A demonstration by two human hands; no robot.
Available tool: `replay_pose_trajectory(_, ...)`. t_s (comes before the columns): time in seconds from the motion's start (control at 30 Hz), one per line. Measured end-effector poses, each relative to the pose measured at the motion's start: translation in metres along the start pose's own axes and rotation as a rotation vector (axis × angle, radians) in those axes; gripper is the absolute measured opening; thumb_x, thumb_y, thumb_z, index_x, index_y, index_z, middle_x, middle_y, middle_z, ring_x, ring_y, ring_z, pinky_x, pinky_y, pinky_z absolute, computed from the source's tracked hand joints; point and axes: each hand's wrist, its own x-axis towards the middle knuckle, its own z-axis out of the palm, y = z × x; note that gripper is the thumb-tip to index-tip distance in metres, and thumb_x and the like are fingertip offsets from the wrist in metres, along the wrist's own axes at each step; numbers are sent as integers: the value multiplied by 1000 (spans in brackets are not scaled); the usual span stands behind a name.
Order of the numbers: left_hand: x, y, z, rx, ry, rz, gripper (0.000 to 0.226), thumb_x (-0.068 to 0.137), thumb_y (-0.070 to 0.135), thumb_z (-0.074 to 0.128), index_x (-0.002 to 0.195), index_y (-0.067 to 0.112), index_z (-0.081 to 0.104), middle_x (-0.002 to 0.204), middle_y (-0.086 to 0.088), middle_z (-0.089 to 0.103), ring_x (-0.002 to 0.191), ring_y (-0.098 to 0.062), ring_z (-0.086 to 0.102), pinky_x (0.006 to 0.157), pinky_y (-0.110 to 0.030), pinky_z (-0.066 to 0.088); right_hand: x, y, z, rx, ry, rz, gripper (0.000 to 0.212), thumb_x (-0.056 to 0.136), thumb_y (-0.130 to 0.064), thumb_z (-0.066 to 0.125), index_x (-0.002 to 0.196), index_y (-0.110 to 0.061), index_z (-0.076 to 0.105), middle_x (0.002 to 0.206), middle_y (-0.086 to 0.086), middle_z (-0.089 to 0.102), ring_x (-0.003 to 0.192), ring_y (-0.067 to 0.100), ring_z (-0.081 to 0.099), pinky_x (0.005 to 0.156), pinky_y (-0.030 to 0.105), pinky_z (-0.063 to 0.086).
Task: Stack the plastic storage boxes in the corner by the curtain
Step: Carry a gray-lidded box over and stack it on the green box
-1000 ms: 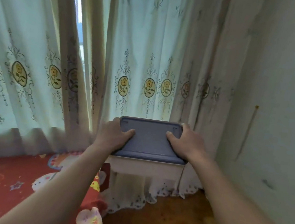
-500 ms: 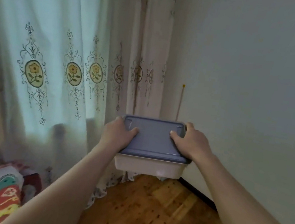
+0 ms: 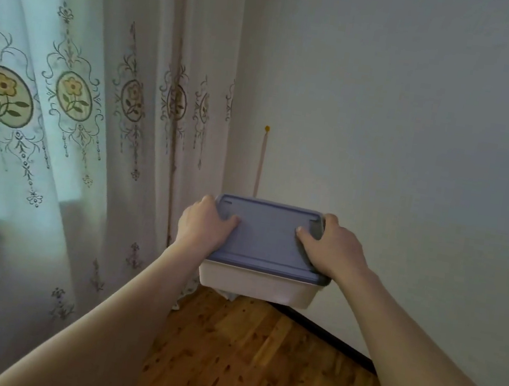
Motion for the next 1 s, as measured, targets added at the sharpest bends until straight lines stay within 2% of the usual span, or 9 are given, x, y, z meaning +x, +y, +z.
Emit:
replay_pose_trajectory(0.17,50,-16,16,-7,-53,73,58,83,55,61,124,14,52,109,-4,63,93,-23,58,75,-36,50,34,-9,21,-10,8,41,75,89,-66,45,145,-16,36,127,16,61,111,34,59,87,38,48)
replay_pose_trajectory(0.27,80,-23,25,18,-106,111,65,82,59,61,127,13,51,116,-7,62,101,-28,58,82,-38,49,49,-11,33,-15,20,47,74,89,-67,44,144,-17,37,125,15,62,108,33,60,85,37,48)
replay_pose_trajectory(0.4,110,-27,43,12,-178,151,73,78,64,62,131,16,49,121,-6,59,104,-27,57,77,-33,44,73,-8,40,-50,25,63,75,90,-67,44,145,-18,35,125,15,62,108,34,60,84,37,48)
replay_pose_trajectory(0.57,146,-28,60,6,-205,173,84,75,69,62,140,19,43,127,-7,55,110,-27,55,82,-34,44,110,0,53,-53,39,62,73,89,-68,43,144,-20,36,122,15,62,106,33,60,78,35,44)
replay_pose_trajectory(0.67,171,-27,75,-9,-202,189,84,74,68,63,141,20,43,129,-7,54,112,-27,54,85,-34,43,139,7,68,-39,40,56,71,90,-67,44,142,-20,38,121,15,63,105,33,60,74,34,41)
replay_pose_trajectory(0.9,240,-13,127,-10,-204,168,79,77,59,66,142,20,42,130,-8,55,114,-28,54,87,-34,42,226,35,102,6,28,53,71,91,-65,44,143,-18,36,125,16,61,109,34,59,82,36,45)
replay_pose_trajectory(1.0,272,-2,151,-7,-208,148,77,79,57,65,141,18,41,129,-10,56,114,-30,54,88,-35,44,269,48,110,26,27,47,71,90,-65,45,143,-18,37,125,16,61,109,34,59,80,35,44)
